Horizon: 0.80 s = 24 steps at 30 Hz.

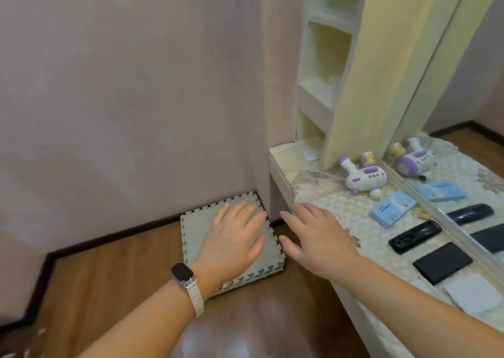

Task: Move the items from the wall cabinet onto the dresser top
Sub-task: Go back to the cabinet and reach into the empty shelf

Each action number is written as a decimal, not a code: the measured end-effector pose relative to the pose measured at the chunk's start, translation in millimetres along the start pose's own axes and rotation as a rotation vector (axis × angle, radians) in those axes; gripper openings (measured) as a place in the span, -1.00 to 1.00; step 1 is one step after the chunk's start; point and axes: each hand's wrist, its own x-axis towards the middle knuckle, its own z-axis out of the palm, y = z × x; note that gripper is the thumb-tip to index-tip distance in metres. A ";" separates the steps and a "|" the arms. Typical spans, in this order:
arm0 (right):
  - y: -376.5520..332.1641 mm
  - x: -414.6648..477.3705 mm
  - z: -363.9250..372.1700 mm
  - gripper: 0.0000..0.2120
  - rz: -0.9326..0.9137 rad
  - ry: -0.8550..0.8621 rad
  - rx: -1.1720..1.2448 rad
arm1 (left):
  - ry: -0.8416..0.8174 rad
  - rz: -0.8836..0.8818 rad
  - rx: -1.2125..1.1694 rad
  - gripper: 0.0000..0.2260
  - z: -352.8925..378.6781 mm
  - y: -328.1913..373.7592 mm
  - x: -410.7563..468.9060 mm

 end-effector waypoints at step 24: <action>-441.0 239.7 31.6 -0.51 -0.814 0.149 0.129 | 0.247 -0.794 0.305 -0.61 -181.4 -299.0 -290.0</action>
